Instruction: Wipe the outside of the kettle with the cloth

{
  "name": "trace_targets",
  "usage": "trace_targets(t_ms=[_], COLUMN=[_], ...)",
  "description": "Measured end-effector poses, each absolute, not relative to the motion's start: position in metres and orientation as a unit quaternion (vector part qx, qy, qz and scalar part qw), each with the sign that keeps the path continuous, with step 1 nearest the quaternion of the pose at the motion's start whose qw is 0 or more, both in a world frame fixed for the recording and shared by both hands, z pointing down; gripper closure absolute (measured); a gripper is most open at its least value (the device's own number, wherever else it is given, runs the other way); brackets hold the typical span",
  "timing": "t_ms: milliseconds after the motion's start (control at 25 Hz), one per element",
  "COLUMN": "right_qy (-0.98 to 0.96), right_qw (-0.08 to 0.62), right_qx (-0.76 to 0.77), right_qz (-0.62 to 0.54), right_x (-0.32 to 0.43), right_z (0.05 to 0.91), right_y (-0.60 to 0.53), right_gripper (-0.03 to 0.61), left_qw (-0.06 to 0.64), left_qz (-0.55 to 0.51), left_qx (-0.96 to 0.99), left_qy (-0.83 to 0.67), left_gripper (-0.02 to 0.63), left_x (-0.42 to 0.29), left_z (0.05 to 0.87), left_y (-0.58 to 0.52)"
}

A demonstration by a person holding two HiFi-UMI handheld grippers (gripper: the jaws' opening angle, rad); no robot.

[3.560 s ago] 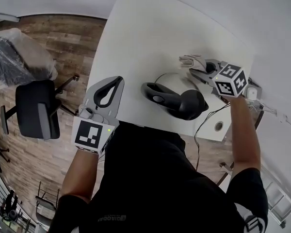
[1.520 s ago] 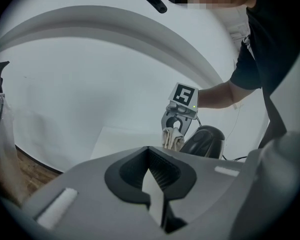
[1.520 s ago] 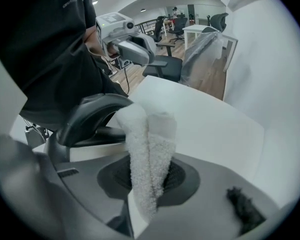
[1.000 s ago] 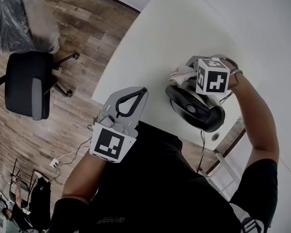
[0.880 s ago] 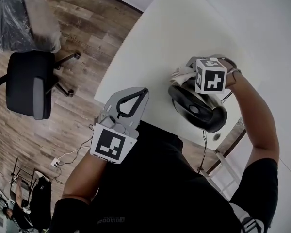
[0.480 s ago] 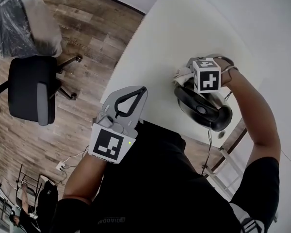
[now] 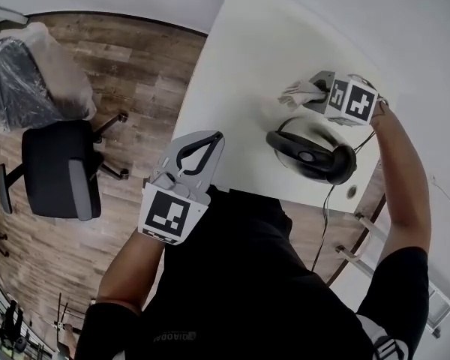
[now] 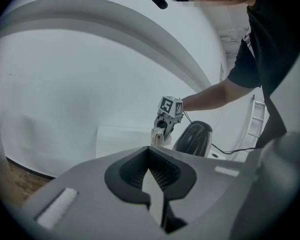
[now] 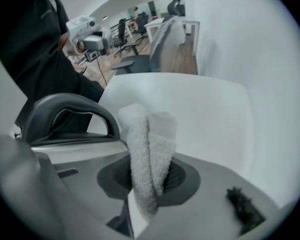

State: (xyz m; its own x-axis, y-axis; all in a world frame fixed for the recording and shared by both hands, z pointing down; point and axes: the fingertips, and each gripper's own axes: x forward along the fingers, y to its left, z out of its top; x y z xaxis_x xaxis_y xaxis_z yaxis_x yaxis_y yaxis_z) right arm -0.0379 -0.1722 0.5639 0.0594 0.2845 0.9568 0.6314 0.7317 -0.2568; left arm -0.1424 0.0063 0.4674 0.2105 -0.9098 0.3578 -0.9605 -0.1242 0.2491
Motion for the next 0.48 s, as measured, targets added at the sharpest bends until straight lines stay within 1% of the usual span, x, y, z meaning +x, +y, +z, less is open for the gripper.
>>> trace_targets(t_ms=[120, 320, 400, 480], right_qy=[-0.737, -0.811, -0.841, -0.870], right_qw=[0.620, 0.575, 0.539, 0.487], right_qx=[-0.244, -0.074, -0.003, 0.070], right_qz=[-0.114, -0.079, -0.054, -0.027], right_x=[-0.029, 0.021, 0.047, 0.073], right_z=[0.528, 0.469, 0.442, 0.413], right_y=[-0.205, -0.245, -0.254, -0.256], right_gripper=[0.488, 0.488, 0.488, 0.488], left_qw=[0.200, 0.181, 0.172, 0.164], left_qz=[0.074, 0.090, 0.092, 0.094], left_qx=[0.759, 0.769, 0.772, 0.774], left_qy=[-0.615, -0.606, -0.605, -0.604], left_gripper=[0.607, 0.607, 0.607, 0.607], left_x=[-0.138, -0.125, -0.114, -0.104], left_z=[0.460, 0.448, 0.441, 0.433], left_y=[0.002, -0.009, -0.012, -0.013])
